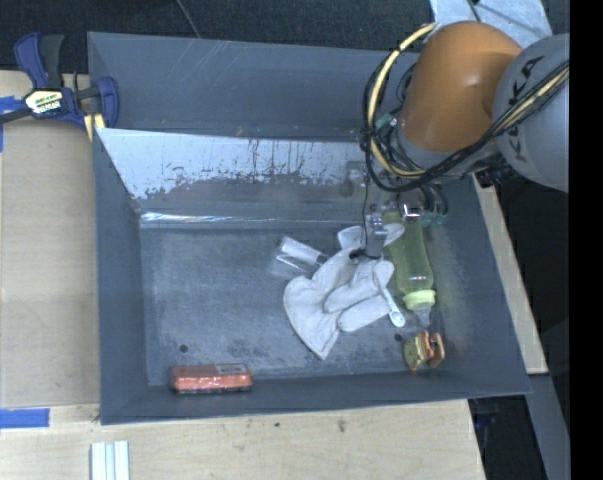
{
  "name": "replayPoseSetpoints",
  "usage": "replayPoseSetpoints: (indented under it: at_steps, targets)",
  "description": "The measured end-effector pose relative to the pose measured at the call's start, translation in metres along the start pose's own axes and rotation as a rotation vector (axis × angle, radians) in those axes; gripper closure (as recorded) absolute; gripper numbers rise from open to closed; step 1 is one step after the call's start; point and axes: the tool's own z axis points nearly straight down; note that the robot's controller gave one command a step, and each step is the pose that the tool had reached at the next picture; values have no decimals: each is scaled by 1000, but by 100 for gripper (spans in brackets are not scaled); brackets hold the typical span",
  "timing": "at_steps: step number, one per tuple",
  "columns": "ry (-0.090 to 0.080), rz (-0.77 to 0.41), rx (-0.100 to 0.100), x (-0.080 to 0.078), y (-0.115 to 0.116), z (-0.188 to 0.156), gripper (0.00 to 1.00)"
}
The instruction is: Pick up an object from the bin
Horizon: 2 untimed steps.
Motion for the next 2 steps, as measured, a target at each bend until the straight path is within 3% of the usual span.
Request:
replayPoseSetpoints:
  at_steps: [1, 2]
  targets:
    - [-9, 0, 0, -2, 0, -5, 0]
    - [-14, -70, 1, 7, -15, 35, 0]
